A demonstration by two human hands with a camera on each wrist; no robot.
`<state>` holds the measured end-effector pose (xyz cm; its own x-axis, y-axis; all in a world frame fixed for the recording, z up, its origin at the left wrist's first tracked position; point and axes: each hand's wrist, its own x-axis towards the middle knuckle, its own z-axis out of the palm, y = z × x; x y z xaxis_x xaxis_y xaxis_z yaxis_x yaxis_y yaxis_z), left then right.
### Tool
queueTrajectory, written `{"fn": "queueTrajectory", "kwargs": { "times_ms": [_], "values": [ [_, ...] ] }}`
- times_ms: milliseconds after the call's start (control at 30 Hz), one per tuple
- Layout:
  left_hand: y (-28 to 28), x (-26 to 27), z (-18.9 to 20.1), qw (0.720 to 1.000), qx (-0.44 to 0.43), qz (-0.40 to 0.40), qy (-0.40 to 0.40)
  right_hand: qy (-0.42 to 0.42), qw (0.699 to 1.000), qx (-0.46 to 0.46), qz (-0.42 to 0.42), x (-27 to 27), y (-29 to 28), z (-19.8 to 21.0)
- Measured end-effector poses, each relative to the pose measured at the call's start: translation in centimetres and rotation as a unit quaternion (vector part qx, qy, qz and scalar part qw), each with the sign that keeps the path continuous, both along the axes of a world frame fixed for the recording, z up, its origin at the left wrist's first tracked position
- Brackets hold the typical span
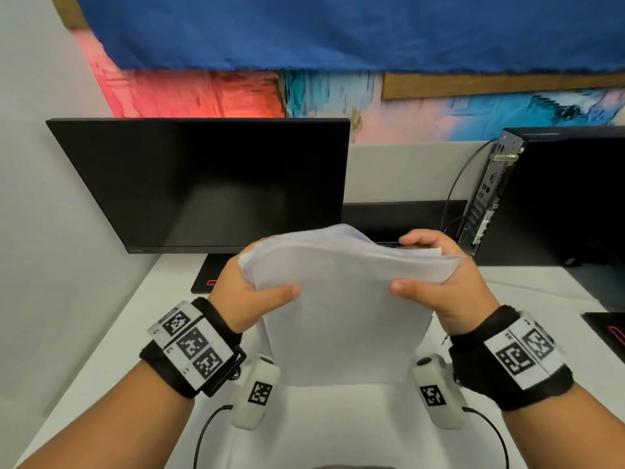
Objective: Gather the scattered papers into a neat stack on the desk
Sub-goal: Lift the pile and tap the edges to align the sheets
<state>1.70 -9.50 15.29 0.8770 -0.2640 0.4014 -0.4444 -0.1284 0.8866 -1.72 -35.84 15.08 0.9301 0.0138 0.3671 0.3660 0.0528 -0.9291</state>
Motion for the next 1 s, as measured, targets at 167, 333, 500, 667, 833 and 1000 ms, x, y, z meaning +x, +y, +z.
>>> {"fn": "queueTrajectory", "kwargs": {
  "times_ms": [167,333,500,667,833,1000],
  "values": [
    [-1.2,-0.8,0.7,0.998,-0.026,0.017,-0.048,-0.114,0.981,-0.005,-0.156,-0.7,2.1,0.4],
    [-0.8,-1.0,0.8,0.997,-0.03,-0.002,-0.068,-0.177,0.951,-0.135,-0.216,-0.7,1.6,0.7],
    [-0.4,-1.0,0.8,0.996,-0.066,-0.027,-0.048,-0.166,0.95,-0.133,-0.229,-0.8,1.2,0.8],
    [0.0,-0.9,1.0,0.993,-0.107,-0.042,-0.028,-0.115,0.969,-0.072,-0.206,-0.9,0.6,0.3],
    [-0.1,-1.0,1.1,0.992,-0.107,-0.055,-0.033,-0.15,0.961,-0.138,-0.187,-1.0,0.6,0.4],
    [-0.1,-1.2,1.4,0.994,-0.09,-0.042,-0.05,-0.121,0.966,-0.117,-0.197,-1.2,0.4,1.0]
  ]
}}
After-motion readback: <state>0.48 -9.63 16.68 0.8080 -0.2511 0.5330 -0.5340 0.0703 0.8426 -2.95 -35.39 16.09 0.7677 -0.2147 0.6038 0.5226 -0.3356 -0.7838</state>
